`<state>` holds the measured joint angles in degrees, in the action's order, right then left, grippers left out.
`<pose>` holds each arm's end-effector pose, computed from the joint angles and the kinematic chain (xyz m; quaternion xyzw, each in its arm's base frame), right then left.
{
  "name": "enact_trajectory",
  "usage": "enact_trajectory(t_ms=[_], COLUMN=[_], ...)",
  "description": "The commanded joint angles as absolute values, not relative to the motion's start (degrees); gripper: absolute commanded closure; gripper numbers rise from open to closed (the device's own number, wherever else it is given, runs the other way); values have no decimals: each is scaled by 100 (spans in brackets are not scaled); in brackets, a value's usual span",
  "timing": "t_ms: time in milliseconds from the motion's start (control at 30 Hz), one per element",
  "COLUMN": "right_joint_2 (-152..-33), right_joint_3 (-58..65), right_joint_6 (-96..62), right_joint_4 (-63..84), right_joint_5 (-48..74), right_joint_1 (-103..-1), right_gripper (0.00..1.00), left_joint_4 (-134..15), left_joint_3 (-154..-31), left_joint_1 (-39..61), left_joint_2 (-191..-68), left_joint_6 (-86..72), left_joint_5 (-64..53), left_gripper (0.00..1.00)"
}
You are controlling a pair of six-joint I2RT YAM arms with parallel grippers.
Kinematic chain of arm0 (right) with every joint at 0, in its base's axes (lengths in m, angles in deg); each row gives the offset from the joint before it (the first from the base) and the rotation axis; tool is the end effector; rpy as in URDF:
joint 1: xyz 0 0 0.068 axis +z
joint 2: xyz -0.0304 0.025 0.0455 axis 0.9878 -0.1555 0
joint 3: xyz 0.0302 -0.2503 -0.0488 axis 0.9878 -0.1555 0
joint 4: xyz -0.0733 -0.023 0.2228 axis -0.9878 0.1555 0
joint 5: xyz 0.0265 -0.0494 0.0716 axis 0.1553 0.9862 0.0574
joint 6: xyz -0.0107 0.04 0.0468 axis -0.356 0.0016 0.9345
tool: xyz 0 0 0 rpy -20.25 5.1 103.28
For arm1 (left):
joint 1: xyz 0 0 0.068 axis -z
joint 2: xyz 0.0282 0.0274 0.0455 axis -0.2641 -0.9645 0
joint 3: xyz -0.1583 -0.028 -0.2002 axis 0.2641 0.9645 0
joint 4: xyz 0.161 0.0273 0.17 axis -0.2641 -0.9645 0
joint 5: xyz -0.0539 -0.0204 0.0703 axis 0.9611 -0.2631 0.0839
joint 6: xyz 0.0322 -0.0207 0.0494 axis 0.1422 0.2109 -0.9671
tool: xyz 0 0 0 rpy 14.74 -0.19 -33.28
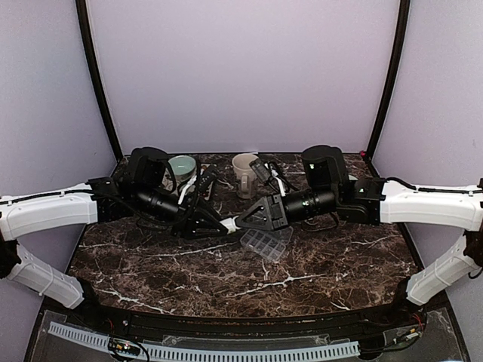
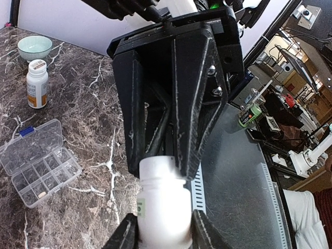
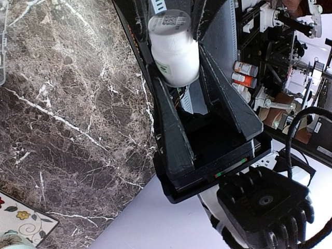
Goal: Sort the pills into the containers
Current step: Hold the pill bottle, then unscrew the lid of the pill bottle.
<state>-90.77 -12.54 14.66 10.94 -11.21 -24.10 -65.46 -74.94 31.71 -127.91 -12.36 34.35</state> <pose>0.1457 0.2703 0.2977 -0.2811 0.7570 0.5550 0.2000 0.1601 -0.2239 0.2930 0.4764 0.6374 -0.5298 0.2934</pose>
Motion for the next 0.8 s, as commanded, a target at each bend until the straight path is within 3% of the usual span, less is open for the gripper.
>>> enact_trajectory(t_ms=[0,167,300,767], right_joint_2=[-9132,-9145,-9162,-8985], right_joint_3=[-1003,-966,-854,-857], right_joint_6=[1414,1389,1133,-735], right_joint_4=[1009,1015,1148,1132], right_joint_5=[-1081,-1080,-957,-280], right_joint_1=[-2471,-2458,-2408,-1731], right_gripper=[100,100,100,100], left_joint_4=[-6556,-6556,-6289,-4692], left_joint_3=[-7702,-7739,-7715,-7778], left_joint_1=[3164,3162,3155,3039], left_joint_2=[-12776,-12809,-12828,-12815], left_joint_6=[-1287,-1265,-1037,703], left_joint_5=[3710,3783,4010,5339], left_gripper=[69,89,97,100])
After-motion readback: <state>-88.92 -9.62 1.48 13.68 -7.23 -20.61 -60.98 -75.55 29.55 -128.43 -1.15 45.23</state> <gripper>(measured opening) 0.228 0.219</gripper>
